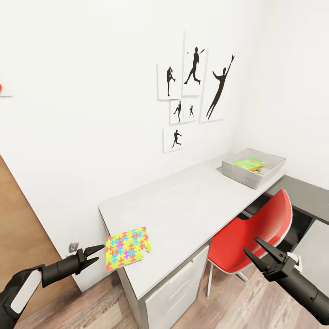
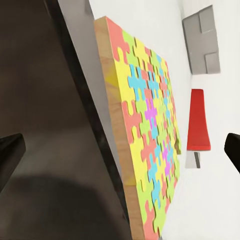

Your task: Put all the toys in the child's room - the three board games (two on the bed and one on the table), the two jigsaw puzzles on the table, and the tennis ball on the table - inside the toy box on the table in the child's room.

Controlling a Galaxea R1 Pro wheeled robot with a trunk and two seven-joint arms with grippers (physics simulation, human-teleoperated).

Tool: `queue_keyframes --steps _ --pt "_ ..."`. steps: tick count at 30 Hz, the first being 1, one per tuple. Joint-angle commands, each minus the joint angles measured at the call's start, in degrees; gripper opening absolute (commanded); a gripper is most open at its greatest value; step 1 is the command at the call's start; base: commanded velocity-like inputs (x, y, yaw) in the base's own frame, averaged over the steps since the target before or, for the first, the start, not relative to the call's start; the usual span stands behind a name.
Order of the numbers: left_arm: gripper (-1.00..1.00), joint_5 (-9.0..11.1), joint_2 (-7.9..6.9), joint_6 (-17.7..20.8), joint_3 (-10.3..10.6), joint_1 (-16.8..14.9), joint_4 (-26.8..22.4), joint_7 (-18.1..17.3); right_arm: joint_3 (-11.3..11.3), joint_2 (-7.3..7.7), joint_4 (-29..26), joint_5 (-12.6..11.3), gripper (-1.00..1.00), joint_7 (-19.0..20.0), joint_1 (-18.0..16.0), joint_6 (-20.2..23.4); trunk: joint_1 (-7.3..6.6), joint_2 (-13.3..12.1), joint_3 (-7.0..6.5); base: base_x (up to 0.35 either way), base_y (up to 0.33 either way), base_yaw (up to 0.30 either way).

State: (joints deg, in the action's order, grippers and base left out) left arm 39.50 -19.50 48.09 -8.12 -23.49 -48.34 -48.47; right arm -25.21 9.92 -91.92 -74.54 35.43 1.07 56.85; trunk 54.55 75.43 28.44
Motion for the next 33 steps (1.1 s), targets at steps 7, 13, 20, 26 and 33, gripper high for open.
queue_keyframes --steps 7,13,20,26,33 --pt "1.0 0.05 0.06 0.59 -0.05 -0.04 0.0 -0.01 -0.02 0.01 -0.01 0.21 1.0 0.25 -0.01 0.19 0.0 0.03 0.04 -0.095 -0.001 0.0" --pt "1.0 0.11 0.13 0.85 -0.05 -0.06 0.0 0.13 -0.04 0.01 -0.01 0.26 1.0 0.25 -0.01 0.19 0.0 0.03 0.04 -0.097 0.0 0.0" --pt "1.0 0.27 0.16 0.94 -0.05 -0.04 0.0 0.12 -0.03 0.05 -0.01 0.31 1.0 0.25 -0.01 0.19 0.0 0.03 0.04 -0.015 0.0 0.0" --pt "1.0 0.3 0.16 0.95 0.05 -0.03 0.0 0.13 -0.06 0.09 -0.01 0.35 1.0 0.25 -0.01 0.19 0.0 0.03 0.04 -0.023 -0.069 0.0" --pt "1.0 0.31 0.12 0.88 -0.03 -0.06 0.0 0.07 -0.03 0.09 -0.01 0.36 1.0 0.25 -0.01 0.19 0.0 0.03 0.04 -0.039 -0.106 0.0"
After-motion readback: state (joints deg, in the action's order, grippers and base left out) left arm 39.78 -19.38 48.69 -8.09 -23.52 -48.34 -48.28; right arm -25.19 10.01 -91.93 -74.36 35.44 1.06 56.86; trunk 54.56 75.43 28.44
